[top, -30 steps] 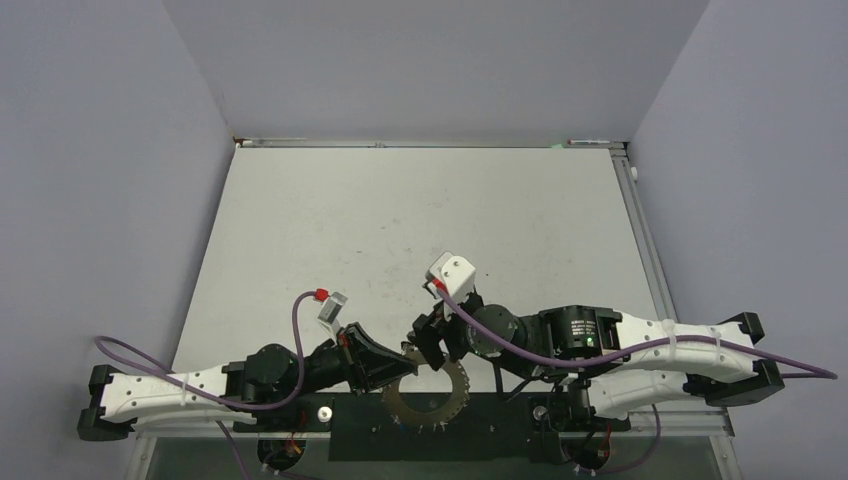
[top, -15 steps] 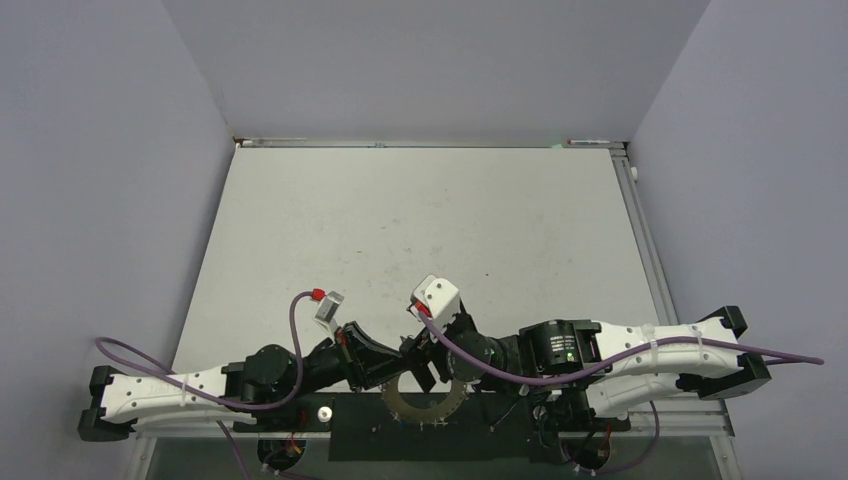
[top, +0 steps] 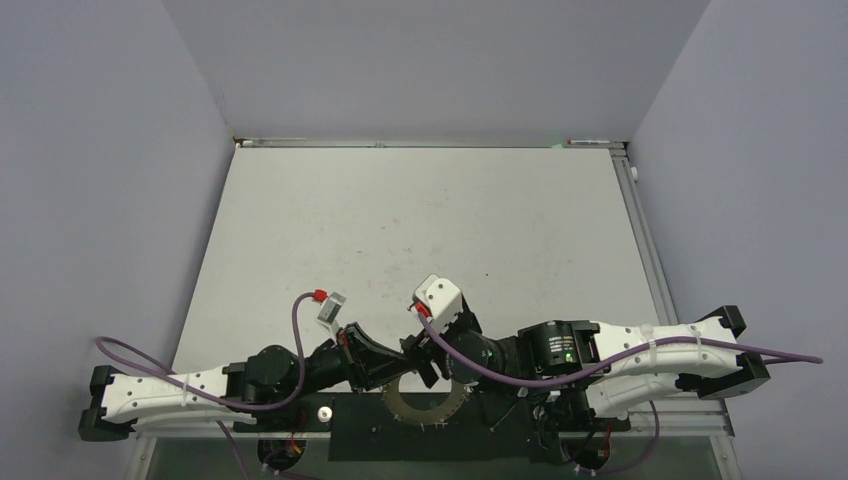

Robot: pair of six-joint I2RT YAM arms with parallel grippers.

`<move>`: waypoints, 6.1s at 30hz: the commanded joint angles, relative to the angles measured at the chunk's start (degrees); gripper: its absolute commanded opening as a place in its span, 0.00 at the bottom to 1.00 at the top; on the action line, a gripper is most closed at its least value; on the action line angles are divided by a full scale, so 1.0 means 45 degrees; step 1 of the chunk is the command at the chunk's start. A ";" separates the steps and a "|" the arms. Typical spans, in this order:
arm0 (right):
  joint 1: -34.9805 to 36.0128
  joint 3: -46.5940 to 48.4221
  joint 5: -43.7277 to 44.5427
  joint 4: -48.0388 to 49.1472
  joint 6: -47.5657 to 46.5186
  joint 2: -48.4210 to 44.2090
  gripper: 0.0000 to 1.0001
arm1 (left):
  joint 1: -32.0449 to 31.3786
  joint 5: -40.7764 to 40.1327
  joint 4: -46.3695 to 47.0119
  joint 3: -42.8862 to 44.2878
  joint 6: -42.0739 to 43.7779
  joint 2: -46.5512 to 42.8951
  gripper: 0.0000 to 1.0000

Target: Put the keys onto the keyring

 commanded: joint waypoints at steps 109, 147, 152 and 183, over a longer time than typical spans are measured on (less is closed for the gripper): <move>0.2156 -0.2117 0.4356 0.2210 0.2787 0.0623 0.44 | -0.0068 -0.1254 0.2027 -0.0691 -0.1090 -0.1375 0.00; 0.2711 0.0390 0.4834 -0.0525 0.4453 0.1052 0.05 | -0.0065 -0.1170 0.1559 -0.0868 -0.1109 -0.1739 0.00; 0.2693 0.0930 0.4800 -0.1015 0.4457 0.1017 0.05 | -0.0065 -0.1181 0.1525 -0.0886 -0.1107 -0.1726 0.00; 0.0796 0.1098 0.3495 -0.0384 0.1665 0.0022 0.06 | -0.0068 -0.0934 0.1670 -0.0645 -0.1195 -0.1317 0.00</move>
